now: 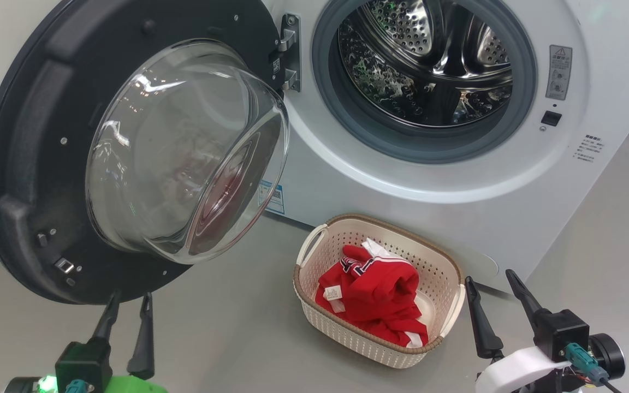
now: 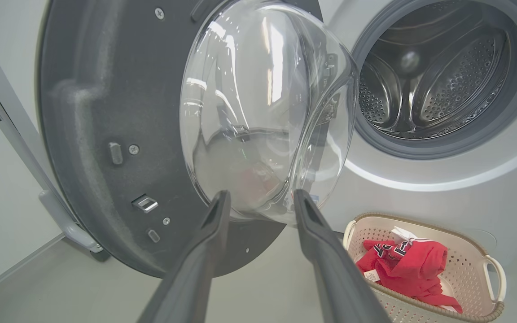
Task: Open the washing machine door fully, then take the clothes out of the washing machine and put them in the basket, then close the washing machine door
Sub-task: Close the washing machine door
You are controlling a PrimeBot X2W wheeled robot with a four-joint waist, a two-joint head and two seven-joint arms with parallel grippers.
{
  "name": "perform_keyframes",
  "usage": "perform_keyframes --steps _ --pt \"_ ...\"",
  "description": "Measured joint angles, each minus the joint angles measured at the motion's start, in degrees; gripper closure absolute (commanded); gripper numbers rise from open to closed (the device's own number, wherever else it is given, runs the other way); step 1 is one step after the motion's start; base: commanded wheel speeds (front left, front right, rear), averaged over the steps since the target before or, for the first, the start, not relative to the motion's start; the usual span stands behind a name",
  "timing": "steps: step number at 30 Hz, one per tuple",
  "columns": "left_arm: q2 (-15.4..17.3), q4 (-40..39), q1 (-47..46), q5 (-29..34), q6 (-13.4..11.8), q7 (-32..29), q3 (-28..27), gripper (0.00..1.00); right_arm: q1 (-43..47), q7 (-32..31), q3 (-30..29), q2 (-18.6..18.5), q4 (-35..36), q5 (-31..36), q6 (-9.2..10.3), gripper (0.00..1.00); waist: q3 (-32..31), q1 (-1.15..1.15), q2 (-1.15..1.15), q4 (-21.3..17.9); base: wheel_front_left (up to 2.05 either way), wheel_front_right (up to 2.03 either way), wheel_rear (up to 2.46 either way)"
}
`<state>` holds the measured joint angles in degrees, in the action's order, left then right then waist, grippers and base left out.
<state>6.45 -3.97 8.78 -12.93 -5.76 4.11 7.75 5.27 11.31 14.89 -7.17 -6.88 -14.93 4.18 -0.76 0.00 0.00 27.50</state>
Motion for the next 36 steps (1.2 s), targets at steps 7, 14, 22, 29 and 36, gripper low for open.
perform_keyframes --steps 7,14,22,29,36 --pt "0.33 -0.18 0.03 -0.08 0.01 -0.04 0.29 1.00 0.00 0.01 0.16 0.08 -0.22 0.00 0.00 0.00 -0.26 0.00 0.00 -0.02 0.00 0.00 0.00" --pt "0.54 -2.02 0.04 -2.15 1.63 0.00 0.54 1.00 0.00 0.00 0.19 0.08 -0.34 0.00 0.00 0.00 -0.31 0.00 0.00 -0.04 0.00 0.00 0.00" --pt "-2.10 -7.14 -0.08 -14.48 6.00 1.09 -0.91 1.00 0.00 -0.04 0.33 0.05 -0.26 0.00 0.00 0.00 0.21 0.00 0.00 0.35 0.00 0.00 0.00" --pt "-4.43 -12.50 -0.45 -39.73 11.54 2.03 -4.16 1.00 -0.04 -0.43 0.43 -0.15 0.13 0.07 0.00 0.00 1.40 0.00 0.00 0.33 0.00 0.00 0.00" --pt "-4.42 -17.46 -2.41 -59.47 12.03 7.24 -4.67 1.00 -0.17 -0.69 0.42 -0.47 0.35 0.43 0.00 0.00 2.39 0.00 0.00 -0.13 0.00 0.00 0.00"
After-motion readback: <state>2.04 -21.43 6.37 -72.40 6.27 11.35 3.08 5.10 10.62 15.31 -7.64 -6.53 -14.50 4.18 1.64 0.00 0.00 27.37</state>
